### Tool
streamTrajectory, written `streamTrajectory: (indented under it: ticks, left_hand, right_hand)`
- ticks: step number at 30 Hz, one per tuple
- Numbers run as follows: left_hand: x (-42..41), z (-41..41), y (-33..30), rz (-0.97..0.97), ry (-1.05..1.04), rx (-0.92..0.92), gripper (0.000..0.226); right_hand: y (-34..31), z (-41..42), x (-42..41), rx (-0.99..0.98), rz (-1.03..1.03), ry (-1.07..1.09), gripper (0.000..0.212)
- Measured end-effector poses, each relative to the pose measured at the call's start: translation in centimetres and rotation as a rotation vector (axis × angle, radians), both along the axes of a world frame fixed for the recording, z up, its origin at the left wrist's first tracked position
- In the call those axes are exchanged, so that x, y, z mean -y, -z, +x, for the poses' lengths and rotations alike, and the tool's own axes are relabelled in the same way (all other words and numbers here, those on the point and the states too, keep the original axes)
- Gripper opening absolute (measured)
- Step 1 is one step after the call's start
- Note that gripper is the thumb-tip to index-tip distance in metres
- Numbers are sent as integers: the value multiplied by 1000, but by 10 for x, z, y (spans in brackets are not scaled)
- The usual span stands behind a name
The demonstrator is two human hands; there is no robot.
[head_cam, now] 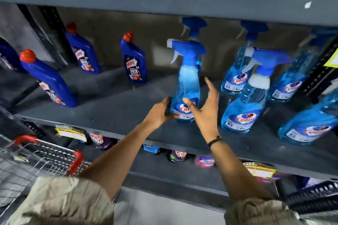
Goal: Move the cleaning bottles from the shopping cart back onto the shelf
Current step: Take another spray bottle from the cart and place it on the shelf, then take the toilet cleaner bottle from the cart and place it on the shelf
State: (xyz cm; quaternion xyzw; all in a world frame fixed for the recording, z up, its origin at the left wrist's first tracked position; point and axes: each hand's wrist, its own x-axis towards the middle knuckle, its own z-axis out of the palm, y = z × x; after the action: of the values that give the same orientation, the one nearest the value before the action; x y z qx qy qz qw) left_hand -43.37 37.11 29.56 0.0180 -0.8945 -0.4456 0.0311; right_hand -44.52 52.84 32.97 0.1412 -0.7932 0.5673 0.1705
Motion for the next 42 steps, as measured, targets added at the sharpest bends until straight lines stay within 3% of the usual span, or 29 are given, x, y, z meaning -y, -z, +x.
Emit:
streamTrajectory:
  ticks: [3,6,10,16,20,22,25,28,31,34,36,38,42]
  left_hand:
    - [17,15,3,115,-177,-132,42]
    - [51,41,7,282,-501,-297,26]
    - [111,102,19,136,-740,-448,27]
    - [227,251,70,33,-1184,-331,37]
    - [292,367,123,131,-1596,-120,38]
    - [308,423,163,242,-1718,147,36]
    - [315,490,239,464,-1722,522,43]
    - [315,522,297,753,-1774,663,38]
    - [317,525,326,1006,-1823,650,38]
    - [321,522,345,1318,-1853,513,69]
    - [326,518,357,1342,-1879,491,53]
    - [326,515,367,1320,-1931,486,42]
    - [328,519,353,1435,-1837,503,21]
  right_hand:
    - [2,30,11,-289,28,136,50]
    - [5,49,46,-353,90,-115,37]
    - [9,68,120,4,62,-438,50]
    - [57,116,270,466,93,-752,45]
    - [107,175,366,697,231,-980,40]
    - [143,213,413,848,371,-1089,34]
    - [211,273,465,1085,610,-1227,18]
    - [275,334,492,1153,896,-1296,33]
    - [337,380,506,1106,1076,-1342,34]
    - [383,405,510,1087,1219,-1379,40]
    - [398,417,509,1092,1216,-1461,37]
    - [406,423,506,1094,1218,-1475,49]
    - [414,411,503,1148,1350,-1349,39]
